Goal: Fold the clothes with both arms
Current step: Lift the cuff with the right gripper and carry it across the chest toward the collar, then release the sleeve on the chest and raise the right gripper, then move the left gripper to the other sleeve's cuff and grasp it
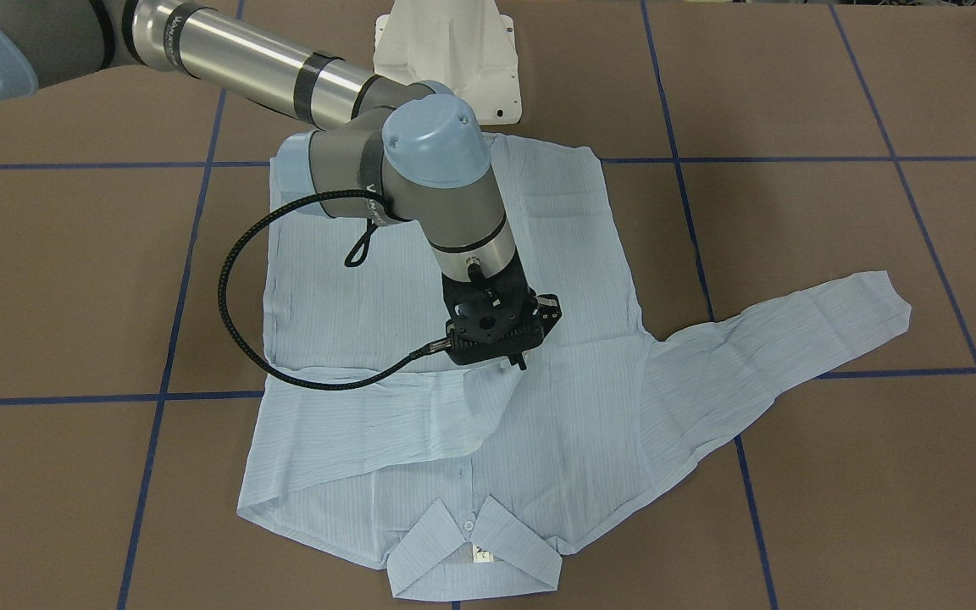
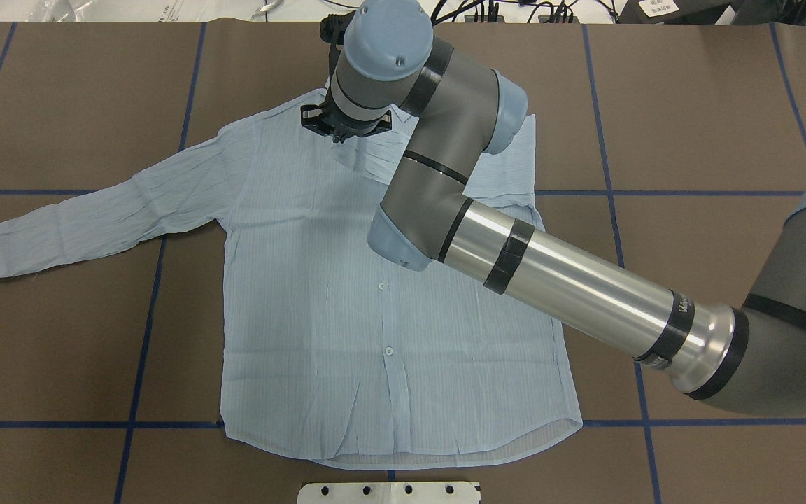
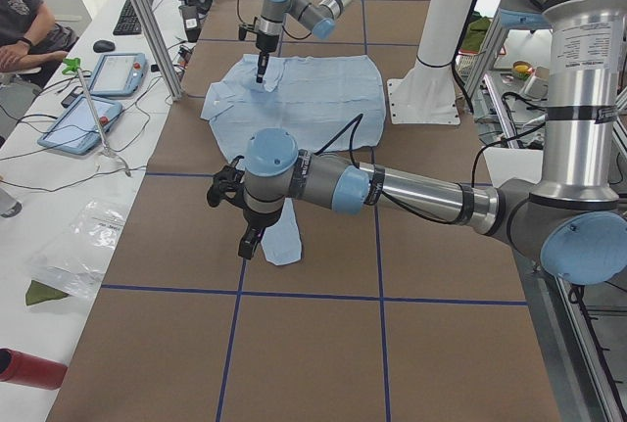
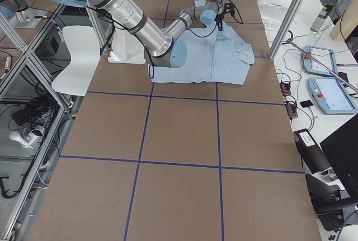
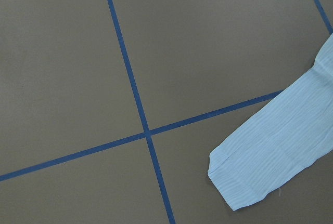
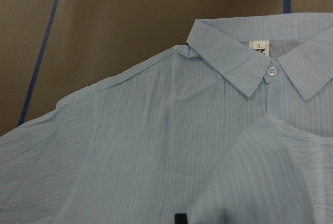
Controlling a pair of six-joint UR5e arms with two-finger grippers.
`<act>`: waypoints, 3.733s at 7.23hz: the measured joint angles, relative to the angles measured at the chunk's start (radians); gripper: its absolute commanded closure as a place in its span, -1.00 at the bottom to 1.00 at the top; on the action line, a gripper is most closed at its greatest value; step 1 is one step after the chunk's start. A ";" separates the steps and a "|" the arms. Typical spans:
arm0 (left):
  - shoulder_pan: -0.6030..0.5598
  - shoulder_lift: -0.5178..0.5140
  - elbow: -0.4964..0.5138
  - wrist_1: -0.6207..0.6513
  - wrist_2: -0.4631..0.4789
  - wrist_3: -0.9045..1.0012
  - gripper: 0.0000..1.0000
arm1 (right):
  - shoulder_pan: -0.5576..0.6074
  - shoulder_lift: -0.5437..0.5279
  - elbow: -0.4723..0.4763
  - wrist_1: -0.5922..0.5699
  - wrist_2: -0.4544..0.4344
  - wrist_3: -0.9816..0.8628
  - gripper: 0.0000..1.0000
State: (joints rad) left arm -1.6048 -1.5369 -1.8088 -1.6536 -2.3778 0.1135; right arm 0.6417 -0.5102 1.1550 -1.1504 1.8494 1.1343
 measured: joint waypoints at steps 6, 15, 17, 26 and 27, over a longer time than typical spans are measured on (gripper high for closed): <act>-0.003 -0.013 0.007 0.000 0.000 -0.001 -1.00 | -0.132 0.103 -0.137 0.069 -0.156 -0.013 -1.00; 0.047 0.022 0.017 -0.125 0.000 -0.448 -0.98 | 0.016 0.018 0.175 -0.373 -0.008 -0.069 -1.00; 0.128 0.095 0.020 -0.329 0.008 -0.624 -0.96 | 0.090 -0.098 0.401 -0.584 0.059 -0.200 -1.00; 0.531 0.146 0.203 -0.888 0.293 -1.206 -0.78 | 0.172 -0.398 0.710 -0.661 0.164 -0.342 -1.00; 0.550 0.147 0.205 -0.889 0.323 -1.221 -0.78 | 0.169 -0.401 0.707 -0.659 0.164 -0.341 -1.00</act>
State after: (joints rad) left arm -1.0543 -1.3901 -1.6033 -2.5426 -2.0545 -1.1075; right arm 0.8109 -0.9109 1.8621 -1.8091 2.0131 0.7928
